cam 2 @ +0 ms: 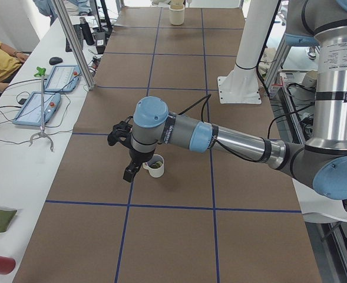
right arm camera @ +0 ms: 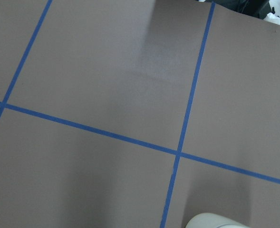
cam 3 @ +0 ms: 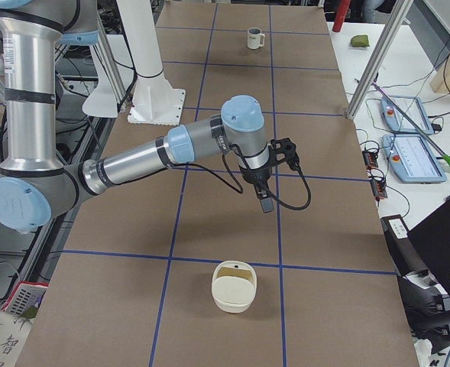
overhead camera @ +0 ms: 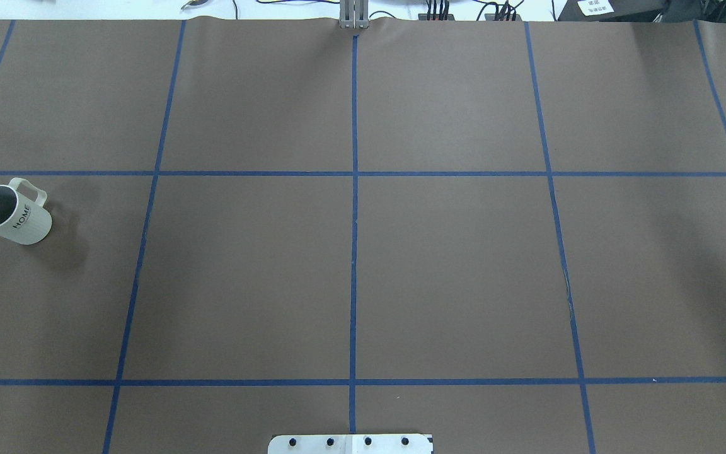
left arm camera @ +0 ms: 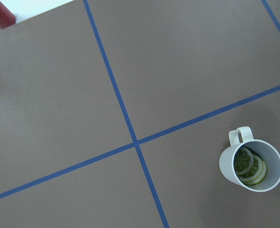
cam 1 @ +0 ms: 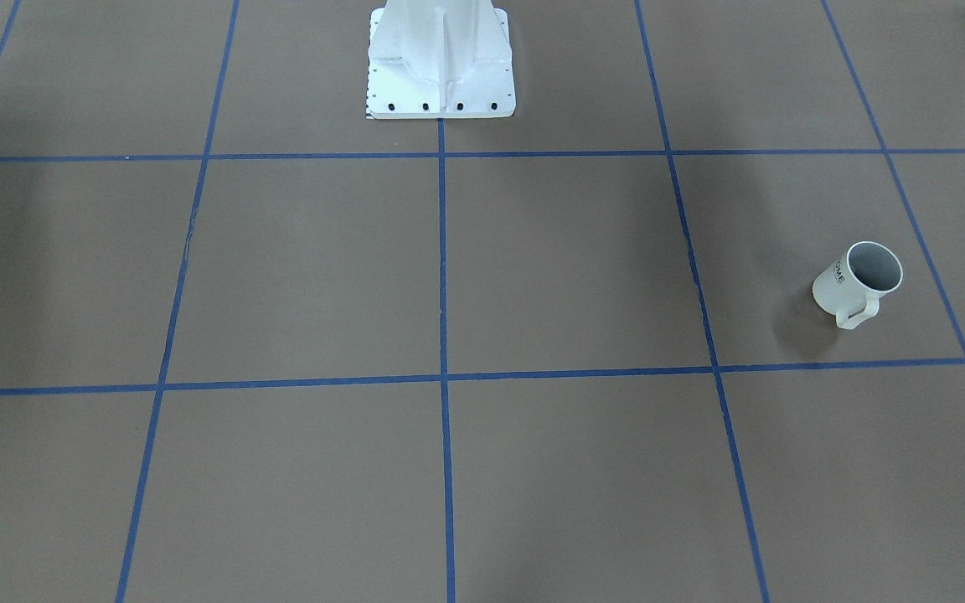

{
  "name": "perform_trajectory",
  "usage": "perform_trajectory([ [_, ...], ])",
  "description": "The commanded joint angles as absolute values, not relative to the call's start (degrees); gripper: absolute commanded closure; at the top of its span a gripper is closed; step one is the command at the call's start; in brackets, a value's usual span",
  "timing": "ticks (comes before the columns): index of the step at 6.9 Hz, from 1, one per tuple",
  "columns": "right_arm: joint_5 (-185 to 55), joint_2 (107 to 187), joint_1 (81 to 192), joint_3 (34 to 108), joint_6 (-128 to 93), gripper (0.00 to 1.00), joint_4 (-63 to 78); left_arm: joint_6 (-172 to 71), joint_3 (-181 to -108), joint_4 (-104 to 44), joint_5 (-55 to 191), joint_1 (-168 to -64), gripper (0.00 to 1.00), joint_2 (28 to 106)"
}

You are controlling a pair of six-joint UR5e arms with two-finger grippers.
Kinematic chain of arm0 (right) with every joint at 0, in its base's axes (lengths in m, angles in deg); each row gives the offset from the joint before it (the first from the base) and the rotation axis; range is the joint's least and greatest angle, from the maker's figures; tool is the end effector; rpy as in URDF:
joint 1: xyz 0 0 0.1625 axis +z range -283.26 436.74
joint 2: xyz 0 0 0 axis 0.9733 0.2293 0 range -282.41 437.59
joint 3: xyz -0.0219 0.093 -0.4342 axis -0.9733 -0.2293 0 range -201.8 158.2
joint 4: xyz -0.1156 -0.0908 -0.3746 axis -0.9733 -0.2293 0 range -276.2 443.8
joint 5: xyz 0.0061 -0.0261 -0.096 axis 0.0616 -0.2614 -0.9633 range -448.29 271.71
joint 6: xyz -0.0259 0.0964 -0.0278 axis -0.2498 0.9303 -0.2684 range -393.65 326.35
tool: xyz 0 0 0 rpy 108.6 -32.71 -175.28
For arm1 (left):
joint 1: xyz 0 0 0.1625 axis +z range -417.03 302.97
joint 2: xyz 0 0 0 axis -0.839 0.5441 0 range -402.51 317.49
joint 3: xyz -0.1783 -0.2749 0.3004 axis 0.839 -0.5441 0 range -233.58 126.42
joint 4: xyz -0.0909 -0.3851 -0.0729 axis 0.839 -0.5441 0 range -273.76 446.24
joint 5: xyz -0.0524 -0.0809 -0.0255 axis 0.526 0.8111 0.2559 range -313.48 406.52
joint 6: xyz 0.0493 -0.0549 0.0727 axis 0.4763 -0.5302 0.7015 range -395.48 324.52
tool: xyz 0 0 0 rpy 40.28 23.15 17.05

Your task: Left arm hands cup to right arm to dump lemon

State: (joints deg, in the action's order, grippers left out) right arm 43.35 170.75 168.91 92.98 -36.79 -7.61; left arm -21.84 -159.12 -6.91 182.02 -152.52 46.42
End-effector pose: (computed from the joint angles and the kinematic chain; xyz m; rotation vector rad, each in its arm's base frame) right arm 0.0815 -0.4460 0.5048 0.3697 -0.7029 -0.1442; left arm -0.1047 -0.4685 0.5511 0.4190 0.7301 0.2560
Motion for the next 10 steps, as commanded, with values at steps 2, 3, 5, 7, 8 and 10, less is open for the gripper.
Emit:
perform_trajectory([
  [2,43.54,172.49,167.55,92.12,-36.38,0.00,4.63,-28.70,-155.46,-17.69,182.22,-150.04,0.00,45.30],
  [3,43.81,172.86,165.27,91.33,-36.11,0.00,9.66,-28.98,-154.67,-18.86,182.22,-145.50,0.00,45.29],
  [5,42.85,172.07,156.50,91.58,-29.03,0.00,11.12,-42.68,-154.57,-21.75,182.13,-140.46,0.00,45.11],
  [7,36.28,171.20,150.16,91.58,-23.65,0.00,11.12,-59.30,-152.91,-35.15,181.34,-134.66,0.00,41.61],
  [8,34.77,170.23,148.04,91.58,-20.32,0.00,11.12,-65.57,-152.64,-39.57,178.65,-130.64,0.00,39.94],
  [10,34.67,169.17,147.14,91.58,-18.97,0.00,11.12,-74.74,-152.55,-42.25,172.15,-123.69,0.00,39.75],
])
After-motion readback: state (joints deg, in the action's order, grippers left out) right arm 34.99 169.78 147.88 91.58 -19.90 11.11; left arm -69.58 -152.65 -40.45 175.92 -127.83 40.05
